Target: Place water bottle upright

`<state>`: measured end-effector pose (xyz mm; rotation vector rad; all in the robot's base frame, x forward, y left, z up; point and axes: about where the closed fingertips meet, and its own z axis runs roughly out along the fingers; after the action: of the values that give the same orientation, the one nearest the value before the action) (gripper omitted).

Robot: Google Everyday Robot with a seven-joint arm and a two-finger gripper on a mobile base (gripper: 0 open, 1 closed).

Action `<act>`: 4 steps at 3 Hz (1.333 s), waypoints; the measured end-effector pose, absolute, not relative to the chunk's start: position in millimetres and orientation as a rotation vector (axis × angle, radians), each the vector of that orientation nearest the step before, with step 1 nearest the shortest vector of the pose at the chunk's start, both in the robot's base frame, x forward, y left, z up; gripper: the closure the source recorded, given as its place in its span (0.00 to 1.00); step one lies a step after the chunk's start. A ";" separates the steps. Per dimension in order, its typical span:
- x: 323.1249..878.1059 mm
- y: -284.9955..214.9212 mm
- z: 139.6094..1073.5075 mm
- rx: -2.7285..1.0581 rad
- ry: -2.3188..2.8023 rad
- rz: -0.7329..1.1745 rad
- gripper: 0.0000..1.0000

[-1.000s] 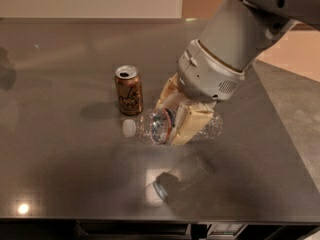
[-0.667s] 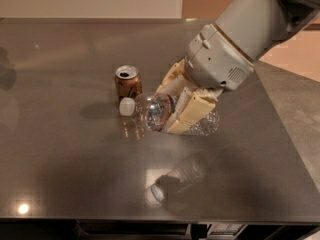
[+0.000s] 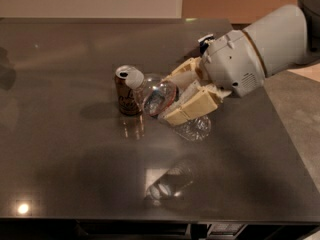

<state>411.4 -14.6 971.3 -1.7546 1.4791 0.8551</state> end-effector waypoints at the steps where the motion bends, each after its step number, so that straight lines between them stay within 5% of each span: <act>1: 421.1 -21.2 968.5 -1.582 1.461 0.944 1.00; 4: 443.0 -54.7 961.1 -1.224 1.386 1.128 1.00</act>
Offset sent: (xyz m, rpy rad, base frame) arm 0.0331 -0.0395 -0.0094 0.3995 0.1373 -0.1952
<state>443.0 -54.7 961.1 -1.2237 1.3855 1.1279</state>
